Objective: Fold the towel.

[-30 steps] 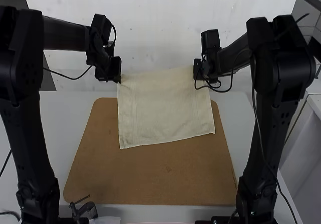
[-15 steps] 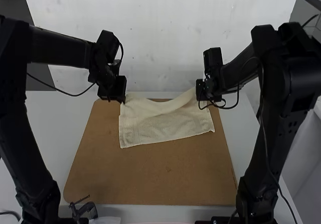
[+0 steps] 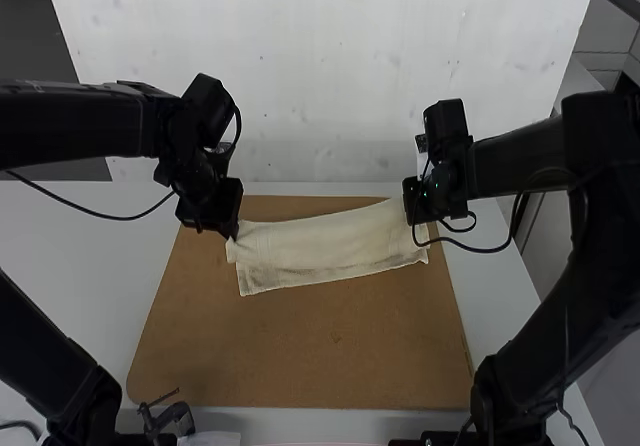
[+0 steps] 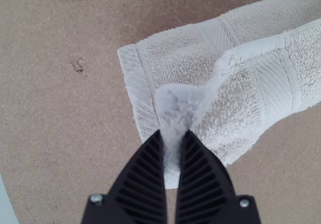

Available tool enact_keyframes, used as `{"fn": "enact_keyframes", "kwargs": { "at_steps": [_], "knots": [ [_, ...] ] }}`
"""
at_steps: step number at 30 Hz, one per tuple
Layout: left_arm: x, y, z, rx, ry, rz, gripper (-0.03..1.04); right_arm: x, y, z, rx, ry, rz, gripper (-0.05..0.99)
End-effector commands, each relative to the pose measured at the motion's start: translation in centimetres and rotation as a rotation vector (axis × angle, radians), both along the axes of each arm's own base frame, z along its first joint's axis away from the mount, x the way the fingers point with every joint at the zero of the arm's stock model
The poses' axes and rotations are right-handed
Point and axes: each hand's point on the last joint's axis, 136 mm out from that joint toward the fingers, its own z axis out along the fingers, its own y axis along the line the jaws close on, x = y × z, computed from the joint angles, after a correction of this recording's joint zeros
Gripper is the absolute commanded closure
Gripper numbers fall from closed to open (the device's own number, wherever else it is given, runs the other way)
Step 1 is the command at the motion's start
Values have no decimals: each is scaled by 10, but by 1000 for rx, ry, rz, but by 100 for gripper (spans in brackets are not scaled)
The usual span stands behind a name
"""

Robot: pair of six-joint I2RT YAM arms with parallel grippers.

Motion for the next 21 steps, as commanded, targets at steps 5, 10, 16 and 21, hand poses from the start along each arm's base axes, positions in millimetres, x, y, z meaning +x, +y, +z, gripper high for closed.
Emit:
{"fn": "enact_keyframes", "kwargs": {
  "at_steps": [5, 10, 16, 21],
  "knots": [
    [-10, 6, -8, 51, 0, 20, 99, -3, -6, 5, -23, -25, 7, 92],
    [0, 8, -35, 106, 46, 30, 99, 7, -7, -4, -35, -19, -5, 92],
    [16, 10, -59, 163, 102, 50, 99, 24, -7, -8, -41, -26, -21, 92],
    [35, 9, -63, 172, 96, 56, 99, 36, -8, -15, -39, -24, -33, 92]
  ]
}}
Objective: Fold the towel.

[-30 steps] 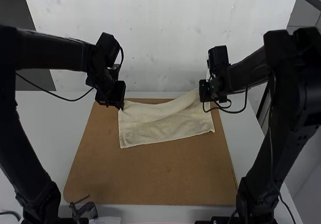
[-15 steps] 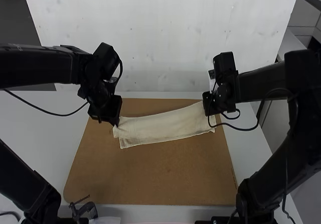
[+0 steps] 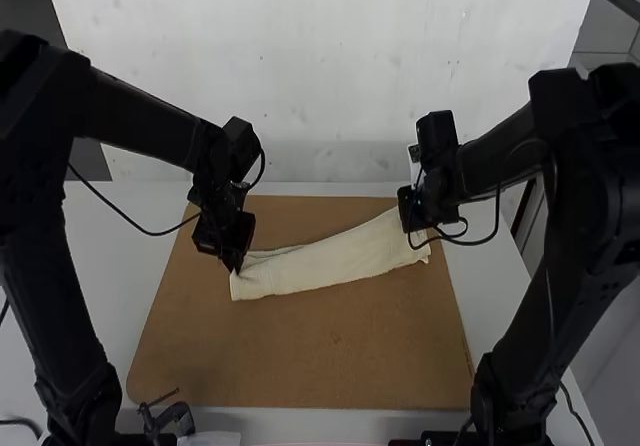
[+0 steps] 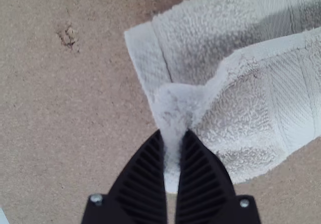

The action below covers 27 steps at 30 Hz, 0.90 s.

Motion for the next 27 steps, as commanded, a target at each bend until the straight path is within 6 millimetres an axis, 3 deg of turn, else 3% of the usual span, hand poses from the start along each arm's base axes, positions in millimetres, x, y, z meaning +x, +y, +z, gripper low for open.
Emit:
{"fn": "enact_keyframes", "kwargs": {
  "at_steps": [1, 13, 18, 27],
  "knots": [
    [30, 7, 11, 23, -72, 31, 99, 21, -12, 11, -16, -46, -54, 92],
    [54, 11, -5, 77, -62, 41, 99, 24, -13, -15, -27, 8, -61, 92],
    [72, 13, 7, 103, -122, 58, 99, 25, -14, -22, -30, 20, -62, 92],
    [74, 9, -3, 128, -113, 41, 99, 22, -16, -30, -32, 32, -66, 92]
  ]
}}
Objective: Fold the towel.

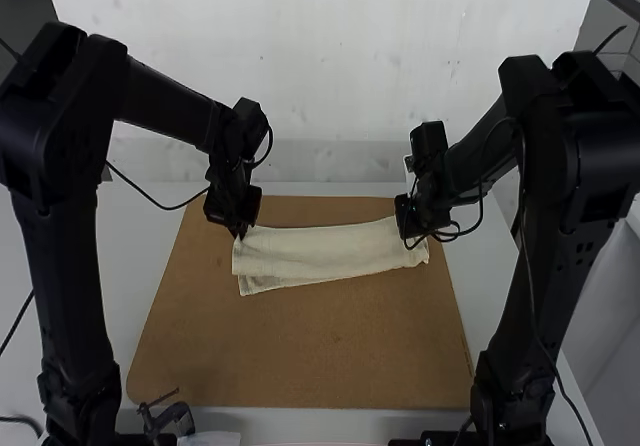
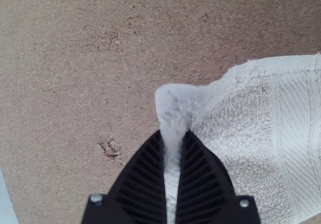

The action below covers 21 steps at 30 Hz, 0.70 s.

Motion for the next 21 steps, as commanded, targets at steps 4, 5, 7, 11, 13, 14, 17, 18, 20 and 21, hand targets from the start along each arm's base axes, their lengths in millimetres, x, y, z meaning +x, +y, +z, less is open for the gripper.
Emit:
{"fn": "enact_keyframes", "kwargs": {
  "at_steps": [4, 5, 7, 11, 13, 14, 17, 18, 20, 21],
  "knots": [
    [-1, 10, -8, 62, 31, 4, 94, 13, -17, 10, 2, -47, -65, 54],
    [-1, 13, -7, 63, 36, 10, 79, 15, -20, 12, 5, -56, -74, 38],
    [-2, 16, 2, 40, 34, 19, 41, 18, -24, 16, 14, -57, -93, 15],
    [7, 24, 39, -7, -51, 41, -1, 20, -29, 22, 47, -53, -124, 5],
    [11, 31, 58, -24, -100, 47, 0, 17, -30, 21, 64, -33, -129, 5],
    [13, 34, 68, -34, -126, 49, 0, 15, -30, 18, 77, -15, -137, 5],
    [22, 45, 95, -63, -209, 65, 0, 9, -27, 14, 116, 39, -139, 5],
    [23, 47, 104, -79, -230, 68, 0, 5, -26, 12, 129, 65, -140, 5],
    [23, 49, 111, -109, -244, 74, 0, 2, -26, 6, 133, 110, -144, 5],
    [23, 49, 114, -126, -253, 75, 0, 0, -26, 2, 133, 135, -152, 5]
  ]
}}
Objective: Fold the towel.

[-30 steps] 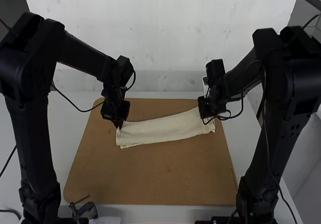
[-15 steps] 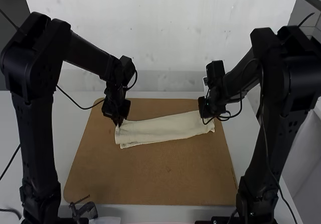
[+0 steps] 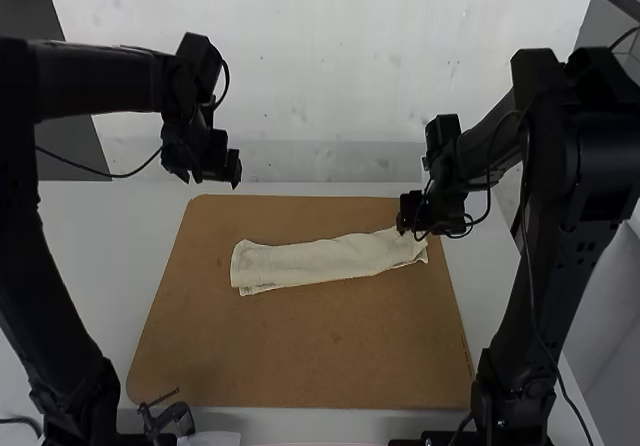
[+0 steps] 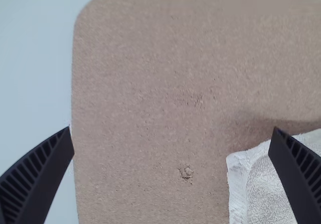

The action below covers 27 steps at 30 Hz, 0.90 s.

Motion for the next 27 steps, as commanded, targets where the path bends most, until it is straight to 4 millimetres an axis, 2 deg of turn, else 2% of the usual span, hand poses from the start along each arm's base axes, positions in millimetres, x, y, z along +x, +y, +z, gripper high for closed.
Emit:
{"fn": "enact_keyframes", "kwargs": {
  "at_steps": [1, 6, 9, 13, 20, 24, 27],
  "knots": [
    [5, -1, 18, -55, -46, -26, 0, 8, 1, 1, 54, 28, -36, 5],
    [5, 5, 7, -54, -48, -21, 0, 5, 2, -20, 62, 127, -70, 6],
    [6, 7, 6, -64, -63, -30, 0, 2, 6, -37, 64, 185, -88, 14],
    [5, 10, 10, -119, -66, -35, 1, -2, 11, -56, 41, 246, -98, 38],
    [3, 10, 19, -149, -94, -56, 1, 2, 16, -56, 20, 237, -105, 91],
    [-1, 12, 16, -180, -89, -61, 1, -3, 9, -57, 11, 265, -123, 92],
    [-3, 16, 11, -194, -92, -62, 1, -1, -9, -48, 12, 252, -157, 92]
  ]
}}
